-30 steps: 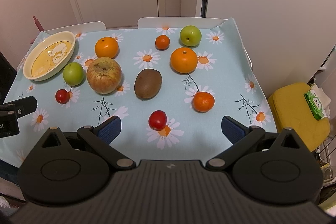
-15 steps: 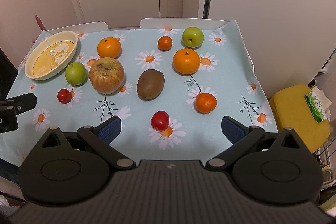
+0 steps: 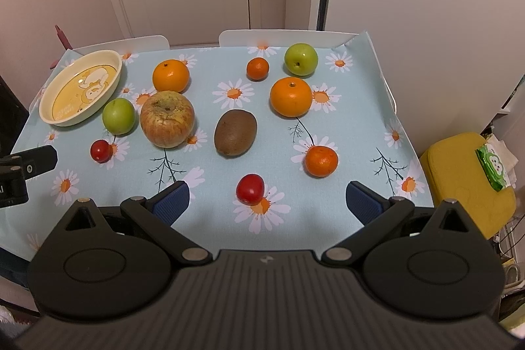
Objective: Organize fruits
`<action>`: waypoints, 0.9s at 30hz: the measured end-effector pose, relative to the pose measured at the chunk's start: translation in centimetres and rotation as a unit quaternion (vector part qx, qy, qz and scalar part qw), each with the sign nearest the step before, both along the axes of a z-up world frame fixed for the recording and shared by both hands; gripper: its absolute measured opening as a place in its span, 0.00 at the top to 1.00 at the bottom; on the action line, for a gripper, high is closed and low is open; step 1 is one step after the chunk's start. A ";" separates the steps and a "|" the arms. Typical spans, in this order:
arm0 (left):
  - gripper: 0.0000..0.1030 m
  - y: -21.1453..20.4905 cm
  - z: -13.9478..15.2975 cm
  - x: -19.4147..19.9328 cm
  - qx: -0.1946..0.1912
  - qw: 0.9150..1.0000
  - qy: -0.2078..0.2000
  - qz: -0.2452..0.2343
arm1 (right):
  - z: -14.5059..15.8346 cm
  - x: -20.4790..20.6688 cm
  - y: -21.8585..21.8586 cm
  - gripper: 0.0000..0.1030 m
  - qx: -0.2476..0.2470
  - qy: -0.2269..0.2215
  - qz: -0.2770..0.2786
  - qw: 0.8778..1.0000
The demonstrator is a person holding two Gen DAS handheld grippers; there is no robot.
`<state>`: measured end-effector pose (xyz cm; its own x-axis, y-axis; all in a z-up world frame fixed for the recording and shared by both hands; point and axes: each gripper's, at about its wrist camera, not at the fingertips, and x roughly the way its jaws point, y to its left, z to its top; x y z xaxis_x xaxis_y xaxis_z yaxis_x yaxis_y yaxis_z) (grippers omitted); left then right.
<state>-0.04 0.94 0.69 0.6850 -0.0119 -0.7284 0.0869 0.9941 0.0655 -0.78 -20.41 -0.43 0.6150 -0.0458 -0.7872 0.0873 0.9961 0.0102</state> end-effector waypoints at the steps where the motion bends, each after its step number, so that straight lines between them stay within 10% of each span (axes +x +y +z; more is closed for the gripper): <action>1: 0.00 0.0 0.0 0.0 0.000 1.000 0.000 0.000 | 0.0 0.0 0.0 0.00 0.000 0.000 0.000 1.000; 27: 0.00 0.1 0.1 0.0 0.001 1.000 -0.003 0.000 | -0.2 0.2 0.4 0.00 -0.005 0.002 0.004 1.000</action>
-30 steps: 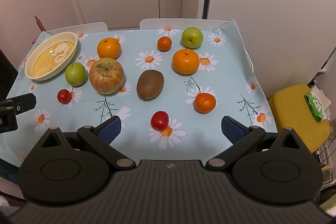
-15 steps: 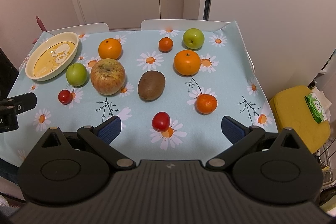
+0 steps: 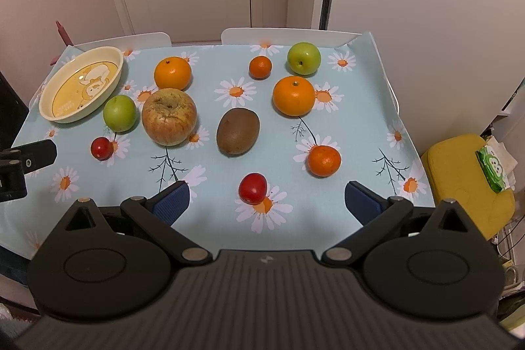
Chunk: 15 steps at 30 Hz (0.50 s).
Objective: Organize fruits
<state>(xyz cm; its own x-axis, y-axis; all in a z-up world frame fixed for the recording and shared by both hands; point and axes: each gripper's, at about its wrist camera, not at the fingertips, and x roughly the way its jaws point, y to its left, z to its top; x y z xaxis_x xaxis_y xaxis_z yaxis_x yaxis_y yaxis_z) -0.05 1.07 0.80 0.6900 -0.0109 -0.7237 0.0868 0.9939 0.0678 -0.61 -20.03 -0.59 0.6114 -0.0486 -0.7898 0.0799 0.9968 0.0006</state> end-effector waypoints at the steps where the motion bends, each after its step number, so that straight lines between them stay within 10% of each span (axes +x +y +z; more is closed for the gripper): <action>1: 0.00 0.0 0.0 0.0 0.000 1.000 0.000 0.000 | 0.0 0.0 0.0 0.00 0.000 0.000 0.000 1.000; 15: 0.00 0.4 -0.1 0.4 0.003 1.000 -0.001 -0.007 | 0.2 0.0 0.3 0.00 0.006 -0.004 -0.011 1.000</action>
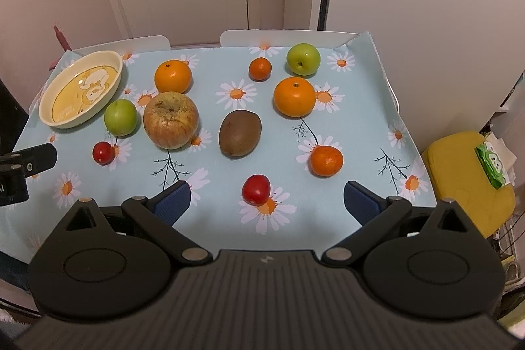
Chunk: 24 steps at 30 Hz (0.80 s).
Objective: Organize fruits
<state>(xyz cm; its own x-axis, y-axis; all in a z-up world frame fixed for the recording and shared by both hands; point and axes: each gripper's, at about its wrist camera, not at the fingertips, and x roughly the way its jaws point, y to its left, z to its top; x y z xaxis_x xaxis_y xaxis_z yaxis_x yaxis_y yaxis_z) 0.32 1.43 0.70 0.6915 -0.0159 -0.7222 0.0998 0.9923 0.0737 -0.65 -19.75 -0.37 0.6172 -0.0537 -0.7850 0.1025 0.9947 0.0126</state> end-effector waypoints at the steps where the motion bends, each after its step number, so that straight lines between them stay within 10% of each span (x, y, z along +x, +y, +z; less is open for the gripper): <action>1: 0.00 0.1 0.1 0.1 -0.001 1.000 -0.001 -0.002 | 0.0 0.0 -0.1 0.00 0.004 -0.002 -0.003 1.000; 24: 0.17 1.3 -10.2 4.8 0.034 0.997 -0.018 -0.065 | -8.7 2.2 1.6 0.02 -0.006 -0.034 -0.039 0.999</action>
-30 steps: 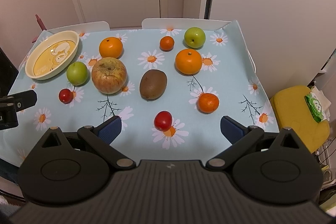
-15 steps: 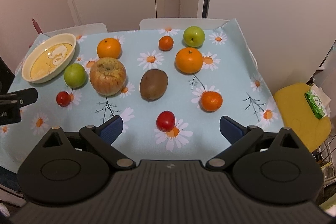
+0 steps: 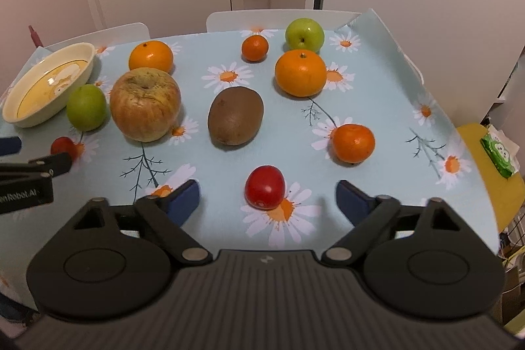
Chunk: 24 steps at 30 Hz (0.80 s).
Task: Organize fruits
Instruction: 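Grasp a red cherry tomato with left tool while right tool grasps another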
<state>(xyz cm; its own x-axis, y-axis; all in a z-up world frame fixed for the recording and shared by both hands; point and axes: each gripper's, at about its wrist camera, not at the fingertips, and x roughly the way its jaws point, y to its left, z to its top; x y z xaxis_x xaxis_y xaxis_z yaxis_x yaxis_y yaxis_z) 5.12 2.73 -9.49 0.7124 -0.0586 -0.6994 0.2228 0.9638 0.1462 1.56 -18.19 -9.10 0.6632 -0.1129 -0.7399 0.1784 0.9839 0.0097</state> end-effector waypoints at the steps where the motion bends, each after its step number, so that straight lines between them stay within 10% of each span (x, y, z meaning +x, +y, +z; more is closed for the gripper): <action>1: 0.18 0.0 -0.4 0.2 -0.001 1.000 0.001 0.000 | -0.3 0.2 0.0 0.03 0.003 0.000 -0.003 1.000; 16: 0.64 0.4 -2.2 1.9 -0.025 0.999 0.014 0.016 | -1.6 1.0 0.5 0.19 0.006 -0.002 -0.008 1.000; 24: 0.66 0.1 -2.2 1.8 -0.020 1.000 0.014 0.013 | -1.9 1.3 0.0 0.30 0.008 0.005 -0.011 1.000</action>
<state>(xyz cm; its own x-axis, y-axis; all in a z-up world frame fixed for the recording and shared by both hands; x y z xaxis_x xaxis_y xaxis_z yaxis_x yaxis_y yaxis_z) 6.87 2.80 -11.65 0.6937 -0.0673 -0.7171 0.2003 0.9744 0.1023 2.86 -18.24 -10.97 0.6534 -0.1165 -0.7480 0.2009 0.9793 0.0230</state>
